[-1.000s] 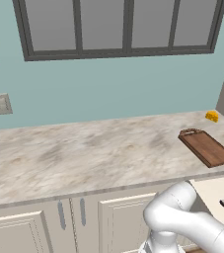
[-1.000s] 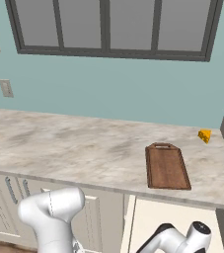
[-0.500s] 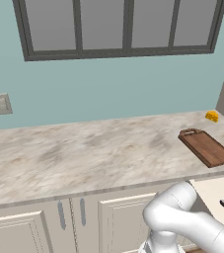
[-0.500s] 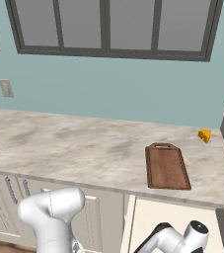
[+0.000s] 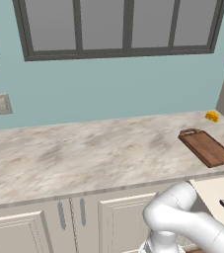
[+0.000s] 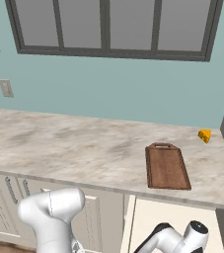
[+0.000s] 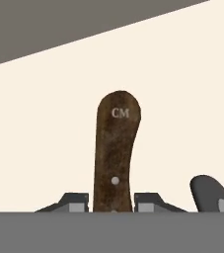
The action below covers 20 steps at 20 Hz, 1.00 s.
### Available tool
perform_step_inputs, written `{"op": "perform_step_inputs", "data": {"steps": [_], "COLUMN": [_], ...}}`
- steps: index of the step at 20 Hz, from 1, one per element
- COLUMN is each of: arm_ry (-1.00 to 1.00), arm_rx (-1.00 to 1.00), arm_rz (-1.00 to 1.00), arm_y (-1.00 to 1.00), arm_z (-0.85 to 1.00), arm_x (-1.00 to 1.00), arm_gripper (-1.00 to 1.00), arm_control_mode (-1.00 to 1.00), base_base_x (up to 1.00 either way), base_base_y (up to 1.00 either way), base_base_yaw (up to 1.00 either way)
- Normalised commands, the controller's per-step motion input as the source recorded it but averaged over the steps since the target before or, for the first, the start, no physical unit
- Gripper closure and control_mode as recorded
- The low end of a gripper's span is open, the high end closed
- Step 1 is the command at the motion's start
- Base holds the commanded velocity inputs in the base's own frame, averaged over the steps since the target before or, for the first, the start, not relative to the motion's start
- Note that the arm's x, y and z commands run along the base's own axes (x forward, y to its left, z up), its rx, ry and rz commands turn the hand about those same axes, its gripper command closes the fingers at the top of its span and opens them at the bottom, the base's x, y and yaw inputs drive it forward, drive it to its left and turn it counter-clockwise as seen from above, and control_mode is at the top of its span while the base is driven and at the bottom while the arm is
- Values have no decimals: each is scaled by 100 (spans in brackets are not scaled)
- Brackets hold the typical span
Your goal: Open the drawer on the right and place the cutting tools on the cutting board.
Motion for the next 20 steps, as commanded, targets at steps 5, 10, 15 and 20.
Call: {"op": "perform_step_inputs", "data": {"steps": [5,10,15,20], "arm_ry": [0,-9,-13,-19], "arm_rx": [0,2,0,0], "arm_rz": [0,0,-2,0], "arm_y": [0,0,8,29], "arm_z": [10,93,100,100], "arm_x": [0,-14,-9,-1], "arm_gripper": [100,100,100,100], "arm_control_mode": [-100,-100,-100,-100], "base_base_x": [0,0,0,0], "base_base_y": [0,0,0,0], "base_base_yaw": [0,0,0,0]}}
